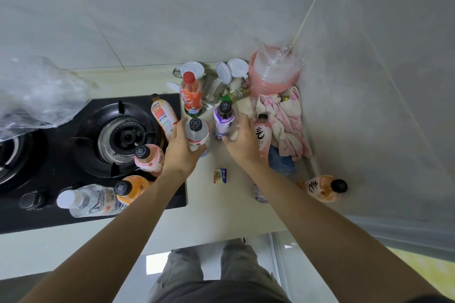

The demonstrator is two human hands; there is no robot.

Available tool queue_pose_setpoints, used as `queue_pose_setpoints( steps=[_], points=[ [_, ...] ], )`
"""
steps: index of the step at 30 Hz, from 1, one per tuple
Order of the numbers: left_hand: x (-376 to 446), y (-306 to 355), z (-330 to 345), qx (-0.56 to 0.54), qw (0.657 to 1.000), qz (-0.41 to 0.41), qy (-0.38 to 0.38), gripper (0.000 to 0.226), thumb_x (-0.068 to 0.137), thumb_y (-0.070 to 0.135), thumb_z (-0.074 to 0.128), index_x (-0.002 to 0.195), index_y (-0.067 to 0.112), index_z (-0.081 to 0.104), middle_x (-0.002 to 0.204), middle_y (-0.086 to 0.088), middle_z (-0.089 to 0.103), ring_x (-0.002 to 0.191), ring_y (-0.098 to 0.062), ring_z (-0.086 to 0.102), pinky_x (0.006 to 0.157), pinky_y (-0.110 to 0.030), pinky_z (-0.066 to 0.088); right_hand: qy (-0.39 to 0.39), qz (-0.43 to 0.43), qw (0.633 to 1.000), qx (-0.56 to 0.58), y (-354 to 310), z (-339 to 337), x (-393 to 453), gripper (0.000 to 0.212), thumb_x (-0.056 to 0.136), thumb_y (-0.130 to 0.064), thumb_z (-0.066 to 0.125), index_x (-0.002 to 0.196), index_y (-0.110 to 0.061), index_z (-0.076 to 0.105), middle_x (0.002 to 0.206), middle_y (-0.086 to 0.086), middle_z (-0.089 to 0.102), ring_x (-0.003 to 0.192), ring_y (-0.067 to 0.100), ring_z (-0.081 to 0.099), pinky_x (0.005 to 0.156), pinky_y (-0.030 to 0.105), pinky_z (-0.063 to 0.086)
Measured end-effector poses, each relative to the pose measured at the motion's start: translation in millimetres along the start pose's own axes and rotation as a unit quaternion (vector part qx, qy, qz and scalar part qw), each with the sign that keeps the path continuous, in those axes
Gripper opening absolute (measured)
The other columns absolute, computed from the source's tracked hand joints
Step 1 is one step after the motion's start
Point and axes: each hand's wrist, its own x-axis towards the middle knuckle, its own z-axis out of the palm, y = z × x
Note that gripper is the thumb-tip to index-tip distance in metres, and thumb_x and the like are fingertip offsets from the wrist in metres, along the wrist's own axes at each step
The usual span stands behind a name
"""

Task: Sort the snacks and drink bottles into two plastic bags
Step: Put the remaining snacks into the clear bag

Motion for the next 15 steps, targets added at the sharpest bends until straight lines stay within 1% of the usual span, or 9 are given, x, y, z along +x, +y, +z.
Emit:
queue_pose_setpoints(
  steps=[2,5,7,8,9,10,12,13,15],
  points=[
    [-8.7,-2.1,0.9,0.007,1.000,-0.003,-0.002,0.085,0.085,0.015,0.079,0.153,0.024,0.029,0.152,-0.007,0.041,0.133,-0.030,0.047,0.104,-0.037,0.041,-0.002,0.010,1.000,0.015,6.6,2.7,-17.8,0.069,0.080,-0.008,0.080,0.140,-0.008,0.046,0.129,0.009,0.051,0.117,0.031,0.057,0.094,0.047,0.053],
    [-31.5,-7.6,0.9,0.008,1.000,-0.002,-0.004,0.082,0.087,0.012,0.074,0.154,0.021,0.028,0.151,-0.011,0.041,0.133,-0.030,0.045,0.104,-0.035,0.039,-0.037,-0.001,0.999,0.001,15.0,9.8,-54.2,0.050,0.081,0.001,0.070,0.128,-0.005,0.051,0.121,0.010,0.048,0.110,0.030,0.055,0.092,0.047,0.051],
    [-51.1,-17.9,2.1,0.016,1.000,-0.007,-0.016,0.078,0.088,0.015,0.073,0.153,0.019,0.031,0.146,-0.010,0.043,0.132,-0.028,0.045,0.104,-0.035,0.040,-0.077,-0.019,0.996,-0.037,22.8,17.9,-78.3,0.041,0.081,-0.002,0.067,0.120,-0.006,0.056,0.117,0.010,0.051,0.107,0.030,0.053,0.089,0.042,0.047],
    [-61.2,-24.2,2.7,0.018,0.999,-0.010,-0.025,0.075,0.089,0.017,0.073,0.152,0.017,0.033,0.144,-0.009,0.045,0.131,-0.028,0.047,0.104,-0.039,0.044,-0.105,-0.027,0.992,-0.070,27.1,22.6,-88.2,0.038,0.082,-0.005,0.066,0.119,-0.008,0.058,0.118,0.009,0.053,0.108,0.030,0.052,0.088,0.038,0.044],
    [-71.3,-30.4,3.1,0.025,0.999,-0.012,-0.035,0.072,0.090,0.019,0.072,0.151,0.015,0.036,0.144,-0.009,0.046,0.131,-0.028,0.048,0.102,-0.043,0.047,-0.143,-0.036,0.983,-0.107,31.1,26.1,-96.6,0.038,0.082,-0.009,0.066,0.120,-0.011,0.058,0.122,0.007,0.053,0.111,0.030,0.050,0.086,0.036,0.042],
    [-80.9,-38.0,3.6,0.035,0.998,-0.011,-0.045,0.068,0.091,0.020,0.071,0.150,0.013,0.039,0.144,-0.009,0.048,0.131,-0.029,0.049,0.102,-0.045,0.048,-0.179,-0.056,0.971,-0.146,35.9,29.9,-103.5,0.041,0.081,-0.011,0.066,0.120,-0.015,0.057,0.125,0.004,0.051,0.114,0.030,0.048,0.087,0.037,0.042],
    [-98.3,-51.3,4.6,0.054,0.996,-0.004,-0.068,0.061,0.091,0.020,0.070,0.146,0.011,0.044,0.141,-0.007,0.051,0.130,-0.028,0.051,0.103,-0.041,0.047,-0.219,-0.114,0.946,-0.211,47.3,35.6,-110.6,0.051,0.077,-0.015,0.067,0.125,-0.021,0.054,0.132,-0.001,0.047,0.121,0.029,0.046,0.094,0.039,0.045],
    [-105.6,-57.6,4.4,0.056,0.995,-0.010,-0.079,0.058,0.091,0.020,0.069,0.144,0.013,0.046,0.138,-0.005,0.053,0.128,-0.027,0.053,0.102,-0.040,0.048,-0.221,-0.134,0.938,-0.232,51.5,38.1,-111.5,0.053,0.077,-0.016,0.068,0.128,-0.023,0.055,0.133,-0.002,0.048,0.123,0.027,0.045,0.096,0.039,0.047],
    [-116.6,-67.0,3.2,0.046,0.994,-0.035,-0.095,0.053,0.093,0.023,0.068,0.142,0.018,0.047,0.135,-0.001,0.053,0.122,-0.022,0.057,0.100,-0.040,0.051,-0.197,-0.158,0.936,-0.246,53.8,39.0,-109.7,0.045,0.079,-0.013,0.067,0.122,-0.021,0.062,0.127,0.000,0.052,0.118,0.026,0.048,0.092,0.040,0.049]
  ],
)
